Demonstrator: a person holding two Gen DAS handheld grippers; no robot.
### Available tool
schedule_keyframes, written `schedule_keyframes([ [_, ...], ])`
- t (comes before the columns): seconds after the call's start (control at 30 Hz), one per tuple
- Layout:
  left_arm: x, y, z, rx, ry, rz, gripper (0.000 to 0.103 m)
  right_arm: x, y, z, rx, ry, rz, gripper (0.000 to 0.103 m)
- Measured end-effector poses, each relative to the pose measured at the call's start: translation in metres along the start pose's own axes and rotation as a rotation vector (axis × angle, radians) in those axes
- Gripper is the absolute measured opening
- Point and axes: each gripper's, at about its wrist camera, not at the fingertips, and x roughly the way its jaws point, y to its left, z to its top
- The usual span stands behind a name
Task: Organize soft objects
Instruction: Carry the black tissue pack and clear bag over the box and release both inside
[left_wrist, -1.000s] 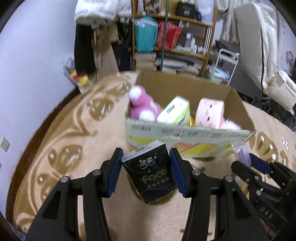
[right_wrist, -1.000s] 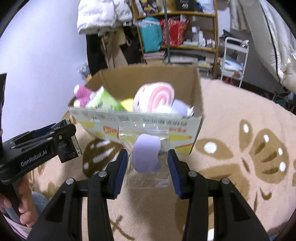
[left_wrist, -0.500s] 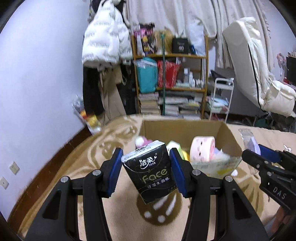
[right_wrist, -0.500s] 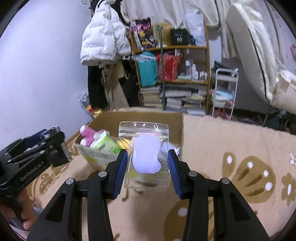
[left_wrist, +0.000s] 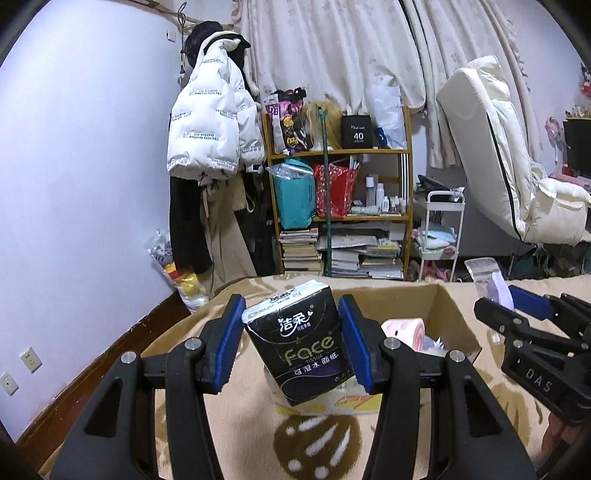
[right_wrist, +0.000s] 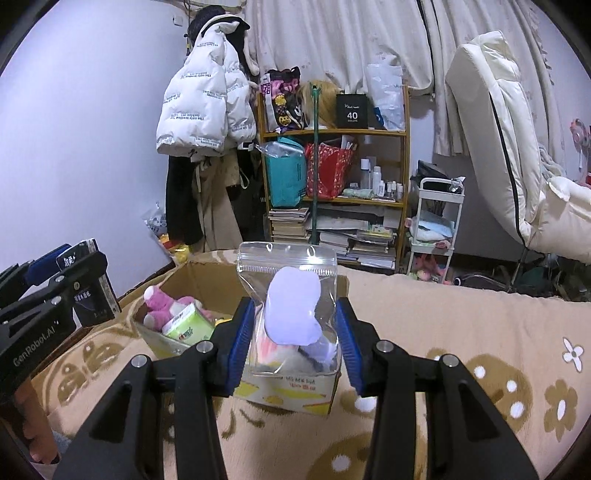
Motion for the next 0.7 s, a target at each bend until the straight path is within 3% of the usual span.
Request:
schedule_keyframes([
  [0.7, 0.049, -0.001, 0.022, 0.001, -0.011, 0.007, 0.051, 0.032, -0.008, 0.020, 0.006, -0.027, 0.026, 0.047],
])
